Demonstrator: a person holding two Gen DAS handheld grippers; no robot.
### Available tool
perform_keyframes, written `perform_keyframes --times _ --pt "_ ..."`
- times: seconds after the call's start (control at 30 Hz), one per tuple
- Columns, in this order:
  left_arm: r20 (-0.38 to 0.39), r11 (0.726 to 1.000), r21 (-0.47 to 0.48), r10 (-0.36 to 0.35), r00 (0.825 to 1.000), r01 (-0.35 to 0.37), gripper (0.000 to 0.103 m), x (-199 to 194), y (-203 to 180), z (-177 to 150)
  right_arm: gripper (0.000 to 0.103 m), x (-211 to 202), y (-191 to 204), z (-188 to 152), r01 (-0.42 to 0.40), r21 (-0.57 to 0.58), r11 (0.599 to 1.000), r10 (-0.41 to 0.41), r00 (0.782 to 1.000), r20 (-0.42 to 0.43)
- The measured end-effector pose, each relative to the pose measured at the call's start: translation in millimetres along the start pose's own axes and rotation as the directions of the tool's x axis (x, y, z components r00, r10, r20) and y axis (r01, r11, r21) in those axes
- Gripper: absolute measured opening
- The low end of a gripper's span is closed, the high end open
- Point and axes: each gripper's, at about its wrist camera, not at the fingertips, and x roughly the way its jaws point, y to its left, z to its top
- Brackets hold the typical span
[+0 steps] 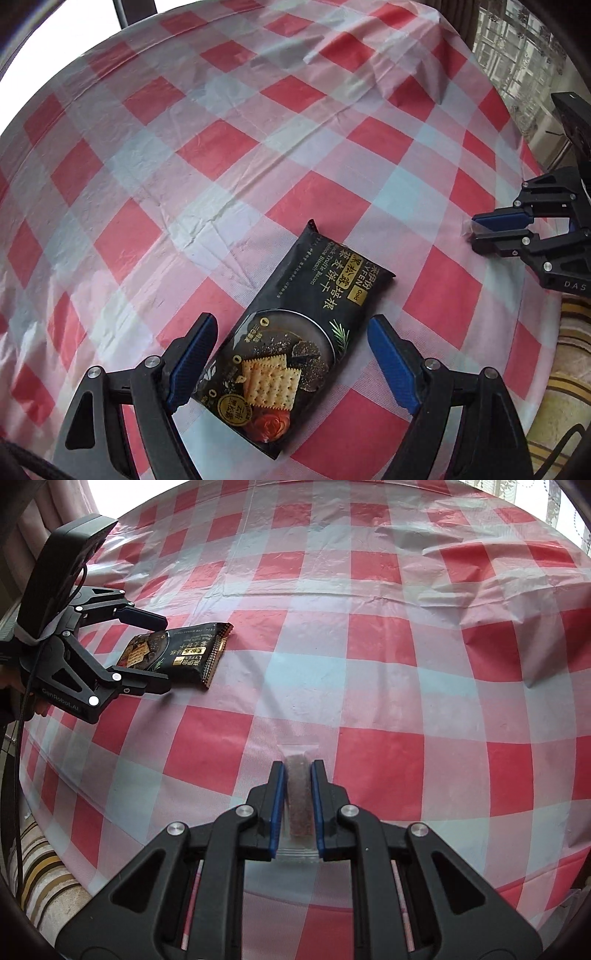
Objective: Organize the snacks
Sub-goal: 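Grasp the clear wrapped bar with the right gripper while the left gripper grasps the black cracker box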
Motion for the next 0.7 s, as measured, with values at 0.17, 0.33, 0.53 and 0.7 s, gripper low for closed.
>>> perform_keyframes --times 0.17,0.33,0.53,0.7 --pt "-0.044 0.997 -0.001 -0.071 0.997 0.071 0.083 4 12 6 0.017 -6 -12 -7 0.007 0.038 0.999 -0.007 1.0 -0.004" --pt "-0.024 0.995 -0.077 -0.06 0.998 0.058 0.066 -8 4 -11 0.017 -11 -23 -14 0.012 0.077 0.997 -0.012 1.0 -0.007" --pt "-0.051 0.988 -0.147 0.043 0.998 -0.05 0.053 -13 -30 -27 0.017 -18 -29 -26 0.04 0.092 0.995 -0.039 0.999 -0.01" --pt "-0.06 0.971 -0.229 0.051 0.997 -0.064 0.051 -18 -69 -36 0.017 -23 -31 -35 0.053 0.107 0.993 -0.052 0.998 -0.018"
